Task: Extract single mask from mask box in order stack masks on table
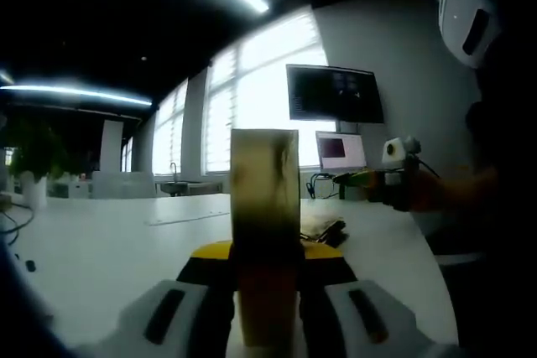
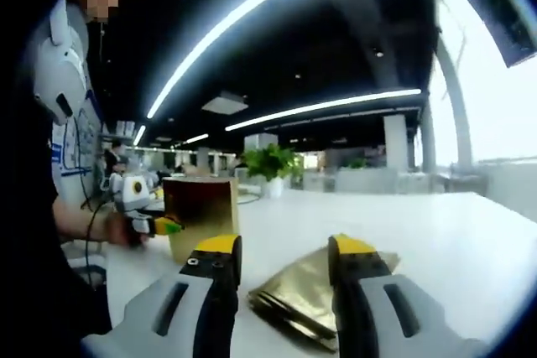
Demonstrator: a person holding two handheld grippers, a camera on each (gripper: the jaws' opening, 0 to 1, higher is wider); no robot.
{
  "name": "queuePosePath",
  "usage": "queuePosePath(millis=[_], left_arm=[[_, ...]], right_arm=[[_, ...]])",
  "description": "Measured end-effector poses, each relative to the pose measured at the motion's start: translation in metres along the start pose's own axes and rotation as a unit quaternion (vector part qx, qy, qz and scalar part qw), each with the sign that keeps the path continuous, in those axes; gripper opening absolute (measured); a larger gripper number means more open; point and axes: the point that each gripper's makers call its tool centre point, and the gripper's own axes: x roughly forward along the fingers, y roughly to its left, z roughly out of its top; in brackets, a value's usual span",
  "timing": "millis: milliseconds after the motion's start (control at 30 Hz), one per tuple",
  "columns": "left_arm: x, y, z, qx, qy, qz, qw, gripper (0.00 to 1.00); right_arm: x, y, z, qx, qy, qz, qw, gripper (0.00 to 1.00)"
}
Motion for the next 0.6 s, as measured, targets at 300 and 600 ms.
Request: queuePosePath(millis=[300,600], left_arm=[[0.000,-0.001,0.000,0.002,0.000,-0.002,1.0000,0.30],[0.000,-0.003,0.001,0.010,0.000,-0.008,0.9999,0.30]], right_arm=[[-0.003,-0.009,-0.007,0.020,0.003,-0.011,0.9997,0.39],[-0.002,-0.004,-0.017,0.007,-0.002,-0.010,0.9999,0.38]])
